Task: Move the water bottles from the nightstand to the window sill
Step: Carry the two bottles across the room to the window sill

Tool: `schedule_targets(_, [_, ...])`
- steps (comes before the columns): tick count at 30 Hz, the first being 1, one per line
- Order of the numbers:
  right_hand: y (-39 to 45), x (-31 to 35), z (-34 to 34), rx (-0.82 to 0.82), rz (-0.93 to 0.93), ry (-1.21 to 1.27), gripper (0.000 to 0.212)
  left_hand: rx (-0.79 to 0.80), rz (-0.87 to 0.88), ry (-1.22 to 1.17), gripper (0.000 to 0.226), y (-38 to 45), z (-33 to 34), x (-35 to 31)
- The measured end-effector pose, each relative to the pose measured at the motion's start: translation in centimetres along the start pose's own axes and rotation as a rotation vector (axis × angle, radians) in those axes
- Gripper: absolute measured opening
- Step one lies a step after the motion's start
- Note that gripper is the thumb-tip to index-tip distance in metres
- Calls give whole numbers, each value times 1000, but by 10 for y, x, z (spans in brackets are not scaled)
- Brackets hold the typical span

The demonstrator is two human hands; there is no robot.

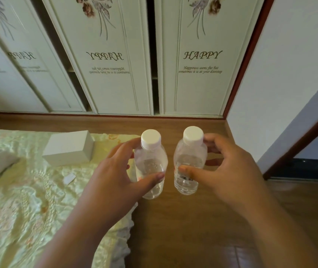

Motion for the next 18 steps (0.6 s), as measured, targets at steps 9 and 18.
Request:
schedule_targets(9, [56, -21, -16, 31, 19, -2, 58, 28, -55, -10, 86, 57, 23, 0])
schedule_targets(18, [131, -37, -10, -44, 59, -127, 64, 123, -9, -61, 95, 158, 48, 21])
Point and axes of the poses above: each hand's wrist, its own y-axis towards the middle knuckle, its own z-axis out of the palm, x = y × z, the point moved 2 cm from there along y, towards the middle knuckle, and after that the axes turned 9 degrees about y, right-handed, at the moved point
